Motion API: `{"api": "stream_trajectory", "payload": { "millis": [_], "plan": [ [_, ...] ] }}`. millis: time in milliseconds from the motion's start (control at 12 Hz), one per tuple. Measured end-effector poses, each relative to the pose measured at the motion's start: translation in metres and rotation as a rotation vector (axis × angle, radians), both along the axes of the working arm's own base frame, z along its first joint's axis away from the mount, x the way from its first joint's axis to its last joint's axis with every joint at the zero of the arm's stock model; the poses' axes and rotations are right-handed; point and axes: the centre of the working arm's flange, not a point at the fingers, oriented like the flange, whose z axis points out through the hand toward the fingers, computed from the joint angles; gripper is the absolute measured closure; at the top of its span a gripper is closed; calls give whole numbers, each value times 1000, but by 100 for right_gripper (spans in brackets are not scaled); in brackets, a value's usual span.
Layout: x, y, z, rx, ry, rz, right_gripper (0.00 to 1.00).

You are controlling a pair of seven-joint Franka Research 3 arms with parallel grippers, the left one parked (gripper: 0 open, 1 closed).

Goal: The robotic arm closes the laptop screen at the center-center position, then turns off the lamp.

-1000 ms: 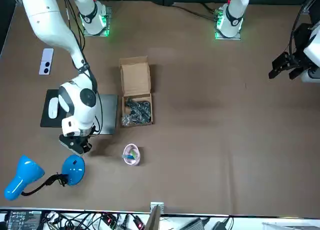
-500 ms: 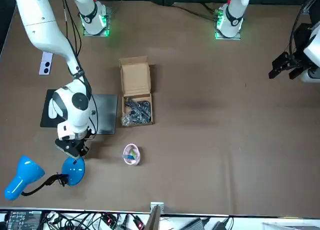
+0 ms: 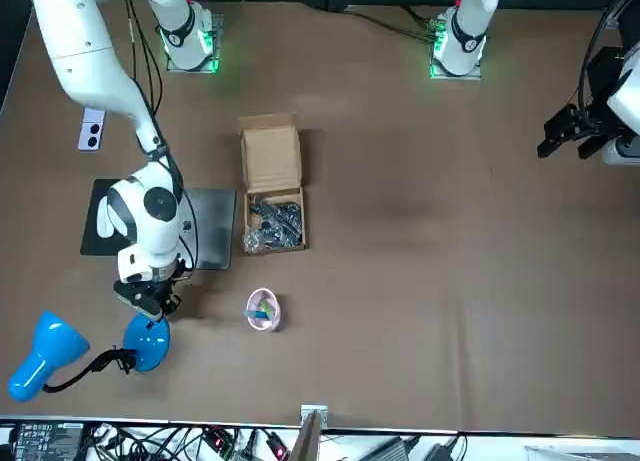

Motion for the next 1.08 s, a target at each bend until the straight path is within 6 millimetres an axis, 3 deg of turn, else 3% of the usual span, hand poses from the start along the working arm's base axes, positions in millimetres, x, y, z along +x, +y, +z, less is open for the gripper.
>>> {"api": "stream_trajectory", "payload": {
  "millis": [333,1083],
  "plan": [
    [8,-12,-8,17,-20,6,98],
    [13,-13,-8,14,-35,20,98]
  ]
}}
